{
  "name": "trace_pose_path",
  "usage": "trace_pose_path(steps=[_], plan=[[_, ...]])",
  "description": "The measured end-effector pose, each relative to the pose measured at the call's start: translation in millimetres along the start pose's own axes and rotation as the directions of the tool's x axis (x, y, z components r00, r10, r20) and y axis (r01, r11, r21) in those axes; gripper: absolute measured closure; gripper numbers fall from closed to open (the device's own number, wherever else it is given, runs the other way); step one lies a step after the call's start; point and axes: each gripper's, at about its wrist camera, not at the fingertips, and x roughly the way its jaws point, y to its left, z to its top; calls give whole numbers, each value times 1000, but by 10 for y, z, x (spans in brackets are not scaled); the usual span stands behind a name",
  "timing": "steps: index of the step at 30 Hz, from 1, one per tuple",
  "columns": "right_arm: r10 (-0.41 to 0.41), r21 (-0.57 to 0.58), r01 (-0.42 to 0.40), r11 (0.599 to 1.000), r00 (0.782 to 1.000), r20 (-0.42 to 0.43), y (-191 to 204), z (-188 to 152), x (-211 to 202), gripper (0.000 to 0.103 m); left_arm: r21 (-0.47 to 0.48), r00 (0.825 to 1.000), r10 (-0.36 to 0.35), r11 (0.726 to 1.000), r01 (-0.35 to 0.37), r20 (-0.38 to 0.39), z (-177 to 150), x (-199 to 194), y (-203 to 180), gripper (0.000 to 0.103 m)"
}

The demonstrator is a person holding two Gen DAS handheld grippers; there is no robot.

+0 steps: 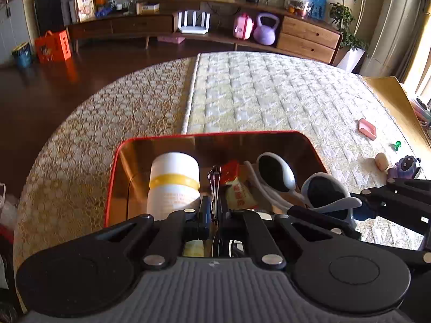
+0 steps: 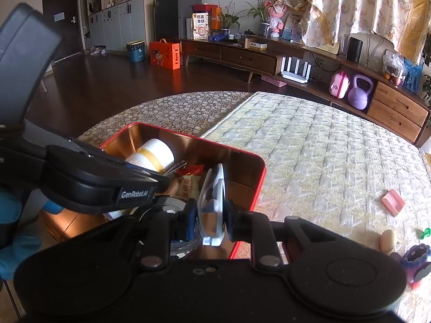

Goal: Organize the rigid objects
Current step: 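Carry the tweezers and sunglasses into the red box and open both tools, then move both open tools toward the beige ball and purple plush toy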

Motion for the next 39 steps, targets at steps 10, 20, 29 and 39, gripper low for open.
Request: trace_pose_path(steps=[10,20,29,39], plan=[[13,17,-13,1000,1000,-2,-31,-12,-108,73,-35,1000,5,999,-6,-22,-21,-28,45,98],[23,40,-24,999,999,30,-51,-47,-366,61,-29,1000,-5,1000,5,11,-61,-289,-11,80],[36,101,-43,994,997,67,-148,-95,-702,53,-16,997,10,1000,-9,78,-148,-678,-113,46],[47,143,-65,988,991,127,-186,-240,-1208,38,-2,994,-4,1000,4,111,-335,-1081,-293,40]])
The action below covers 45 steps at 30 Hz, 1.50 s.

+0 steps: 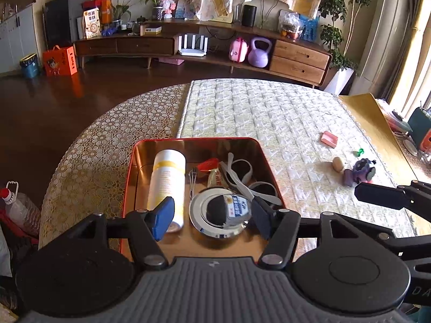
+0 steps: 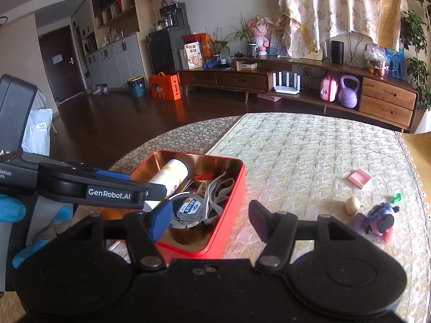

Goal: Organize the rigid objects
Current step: 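Move both open tools toward the beige ball and purple plush toy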

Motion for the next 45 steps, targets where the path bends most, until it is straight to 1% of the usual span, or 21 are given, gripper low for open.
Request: trace_pose_path(steps=[2,4,6,10,14,17,20,22,27,31,38,45], plan=[[0,13,-1,1000,1000,10,-20,-30,-92,37,1,1000,-8,1000,8,7,-36,-88,-68,40],[1,25,-1,1000,1000,19,-62,-63,-192,30,-4,1000,-20,1000,20,14,-64,-165,-127,40],[-3,32,2,999,1000,31,-103,-108,-294,26,-3,999,-33,999,33,27,-101,-251,-211,40],[-21,34,20,999,999,49,-197,-208,-479,20,24,997,-56,998,55,46,-172,-397,-412,31],[-37,57,33,998,997,69,-326,-294,-671,15,38,995,-83,996,81,54,-214,-501,-622,30],[-51,78,45,996,995,84,-448,-347,-807,11,40,994,-96,995,94,59,-231,-534,-759,23],[-67,94,57,994,993,99,-561,-399,-925,7,50,993,-103,994,100,62,-244,-537,-898,22],[-84,95,74,993,991,105,-627,-457,-988,1,61,993,-98,994,95,63,-254,-525,-1000,22],[-121,98,112,989,988,99,-821,-540,-1082,0,80,996,-62,995,57,65,-247,-445,-1216,18],[-149,106,139,985,984,96,-1005,-584,-1121,0,80,996,-78,994,74,48,-213,-341,-1345,18],[-178,113,168,979,980,90,-1323,-602,-1090,0,89,992,-120,989,117,30,-52,-60,-1582,18],[-189,84,183,979,980,63,-1539,-612,-871,1,58,994,-108,992,108,-17,187,387,-1724,18]])
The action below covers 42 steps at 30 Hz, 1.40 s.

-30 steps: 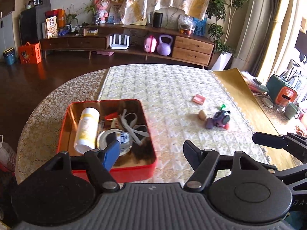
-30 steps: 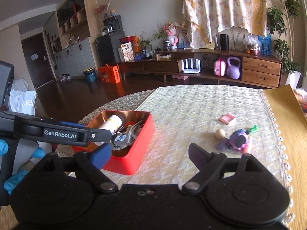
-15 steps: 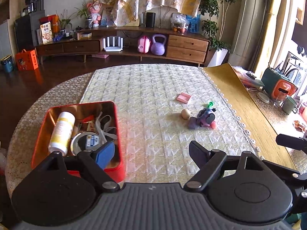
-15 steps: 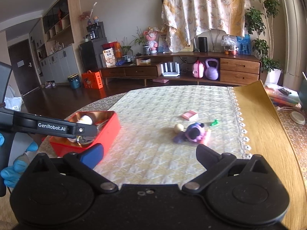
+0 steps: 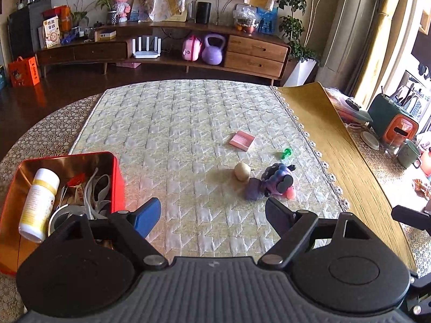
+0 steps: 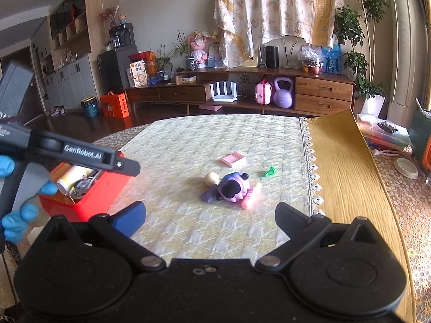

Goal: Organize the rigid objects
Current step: 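Move both open tools toward the beige ball and purple plush toy, then grasp the beige ball with the left tool while the right tool grasps the purple plush toy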

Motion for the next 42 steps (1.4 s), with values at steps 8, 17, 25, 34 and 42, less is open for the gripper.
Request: trace_pose_path(steps=[8,17,25,34,42], plan=[[30,-43,-31,999,999,-30,-148,21,380,1,-6,998,8,1000,-9,-56,206,570,-71,18],[38,-95,-44,994,997,-62,-209,92,822,3,-76,990,-44,996,34,-132,399,1187,-72,18],[35,-103,-44,994,996,-83,-274,109,1168,11,-82,987,-42,996,30,-157,439,1574,-168,18],[12,-102,-22,995,995,-99,-300,95,1467,20,-121,987,-45,992,26,-157,432,1834,-142,19],[-8,-103,-3,995,994,-107,-276,48,1605,27,-85,993,-46,996,37,-109,388,1841,-218,37]])
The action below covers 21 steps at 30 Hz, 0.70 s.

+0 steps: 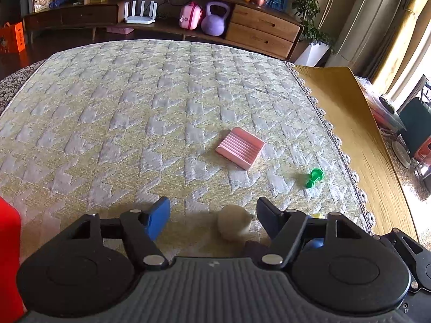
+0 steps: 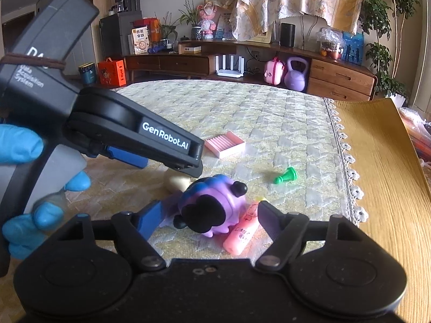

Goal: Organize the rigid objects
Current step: 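Grasp the beige ball with the left tool while the right tool grasps the purple plush toy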

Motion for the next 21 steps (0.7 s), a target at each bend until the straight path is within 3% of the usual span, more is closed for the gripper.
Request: trace_pose_path(steps=[3,8,11,21], plan=[[-13,-5,13,1000,1000,7,13,-5,14,30,29,1000,-10,1000,9,17,-45,-14,-40,44],[-31,-10,31,999,999,18,32,-2,15,39,86,998,-54,995,52,23,-105,-26,-108,68],[-34,-13,35,999,999,22,42,9,12,44,102,997,-67,993,64,27,-135,-31,-124,74],[-59,-8,59,998,998,23,64,25,-4,48,77,997,-71,995,68,33,-136,-106,-28,78]])
